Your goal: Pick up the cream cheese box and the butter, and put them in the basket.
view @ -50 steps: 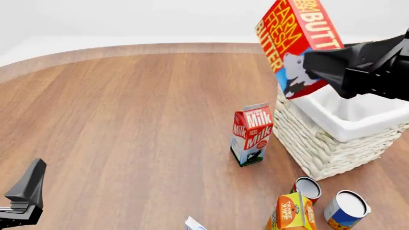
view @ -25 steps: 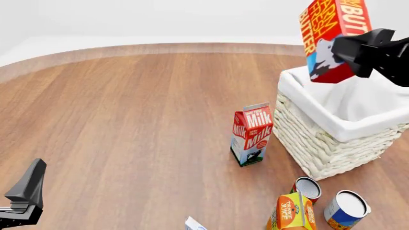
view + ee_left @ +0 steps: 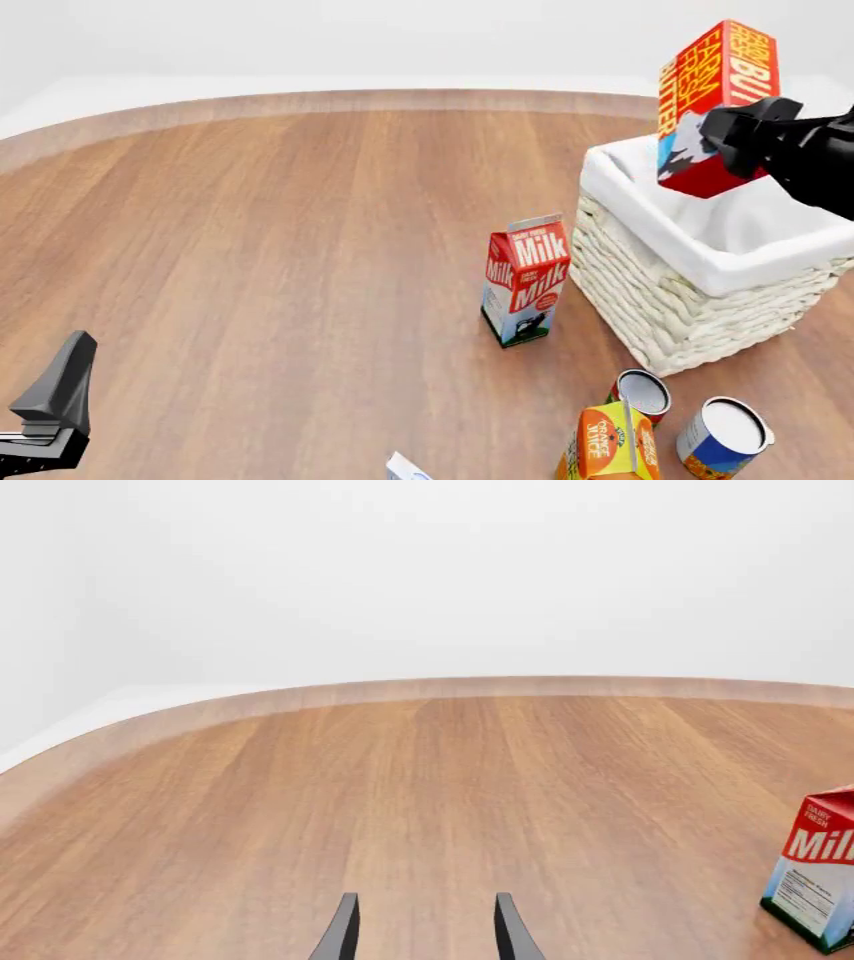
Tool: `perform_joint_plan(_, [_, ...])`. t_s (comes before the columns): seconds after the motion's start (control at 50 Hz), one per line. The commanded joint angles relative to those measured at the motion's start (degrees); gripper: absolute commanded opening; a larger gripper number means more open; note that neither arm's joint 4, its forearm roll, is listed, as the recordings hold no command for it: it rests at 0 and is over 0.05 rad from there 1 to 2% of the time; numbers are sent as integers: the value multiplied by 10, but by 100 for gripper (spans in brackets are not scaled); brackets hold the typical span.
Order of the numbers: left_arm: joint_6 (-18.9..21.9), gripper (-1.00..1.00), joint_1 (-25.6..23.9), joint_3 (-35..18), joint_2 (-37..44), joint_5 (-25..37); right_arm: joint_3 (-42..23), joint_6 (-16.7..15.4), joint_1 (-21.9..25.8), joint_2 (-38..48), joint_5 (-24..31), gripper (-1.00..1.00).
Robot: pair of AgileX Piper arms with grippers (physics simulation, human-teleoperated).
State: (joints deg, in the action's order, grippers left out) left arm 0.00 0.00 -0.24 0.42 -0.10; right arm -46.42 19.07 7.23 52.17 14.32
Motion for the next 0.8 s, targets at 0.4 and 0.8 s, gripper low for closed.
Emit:
perform_joint_plan(0.4, [0, 100, 0, 0, 0, 0, 6, 51, -45, 13, -21, -100])
perform_joint_plan(0.8, [0, 100, 0, 0, 0, 0, 8, 65, -70, 19, -23, -100])
